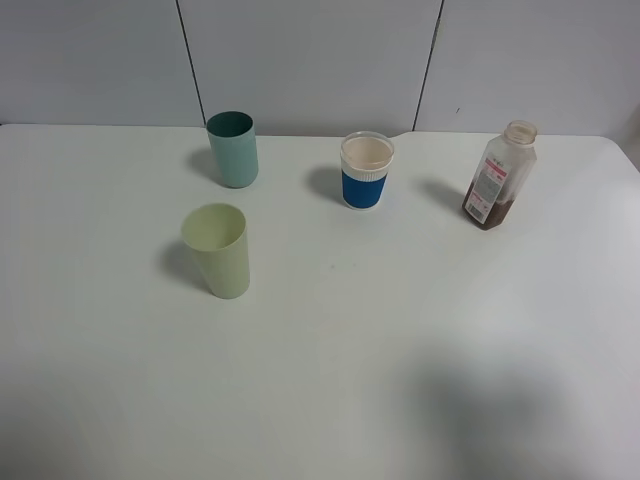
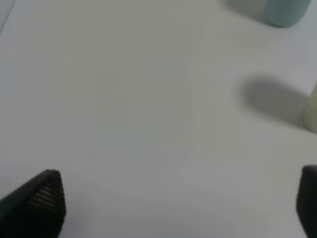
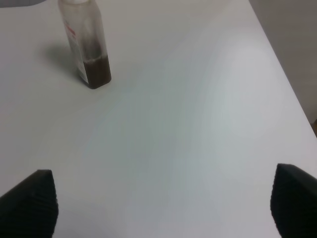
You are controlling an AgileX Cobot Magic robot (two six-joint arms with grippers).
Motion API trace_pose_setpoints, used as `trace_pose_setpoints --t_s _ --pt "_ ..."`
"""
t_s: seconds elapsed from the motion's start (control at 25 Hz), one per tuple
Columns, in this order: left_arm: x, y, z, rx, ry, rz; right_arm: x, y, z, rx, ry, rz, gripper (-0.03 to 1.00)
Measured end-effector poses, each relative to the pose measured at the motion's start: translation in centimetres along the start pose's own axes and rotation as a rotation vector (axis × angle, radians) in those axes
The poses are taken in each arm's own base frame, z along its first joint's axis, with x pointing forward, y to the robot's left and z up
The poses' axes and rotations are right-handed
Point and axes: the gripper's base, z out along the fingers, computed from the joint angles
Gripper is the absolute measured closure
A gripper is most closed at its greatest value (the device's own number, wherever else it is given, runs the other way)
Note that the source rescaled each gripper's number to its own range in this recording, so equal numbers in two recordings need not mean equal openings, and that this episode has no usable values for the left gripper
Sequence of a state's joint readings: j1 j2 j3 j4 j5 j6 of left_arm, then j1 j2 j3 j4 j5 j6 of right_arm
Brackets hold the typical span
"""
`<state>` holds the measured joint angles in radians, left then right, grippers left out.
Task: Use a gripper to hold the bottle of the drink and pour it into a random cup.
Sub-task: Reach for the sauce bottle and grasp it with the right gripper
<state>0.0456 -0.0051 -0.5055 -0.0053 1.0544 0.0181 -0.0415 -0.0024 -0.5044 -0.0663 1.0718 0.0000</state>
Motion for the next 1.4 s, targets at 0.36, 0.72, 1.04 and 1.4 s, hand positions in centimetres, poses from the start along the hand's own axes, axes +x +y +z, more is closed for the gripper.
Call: trace_pose_setpoints --t_s 0.36,0.72,1.04,1.4 --pt "0.00 0.00 0.00 0.000 0.000 0.000 0.00 0.00 0.00 0.000 0.000 0.000 0.09" --pt "0.00 0.00 0.00 0.000 0.000 0.000 0.00 0.00 0.00 0.000 0.000 0.000 0.09" --pt "0.00 0.00 0.00 0.000 0.000 0.000 0.00 0.00 0.00 0.000 0.000 0.000 0.09" --pt "0.00 0.00 0.00 0.000 0.000 0.000 0.00 0.00 0.00 0.000 0.000 0.000 0.09"
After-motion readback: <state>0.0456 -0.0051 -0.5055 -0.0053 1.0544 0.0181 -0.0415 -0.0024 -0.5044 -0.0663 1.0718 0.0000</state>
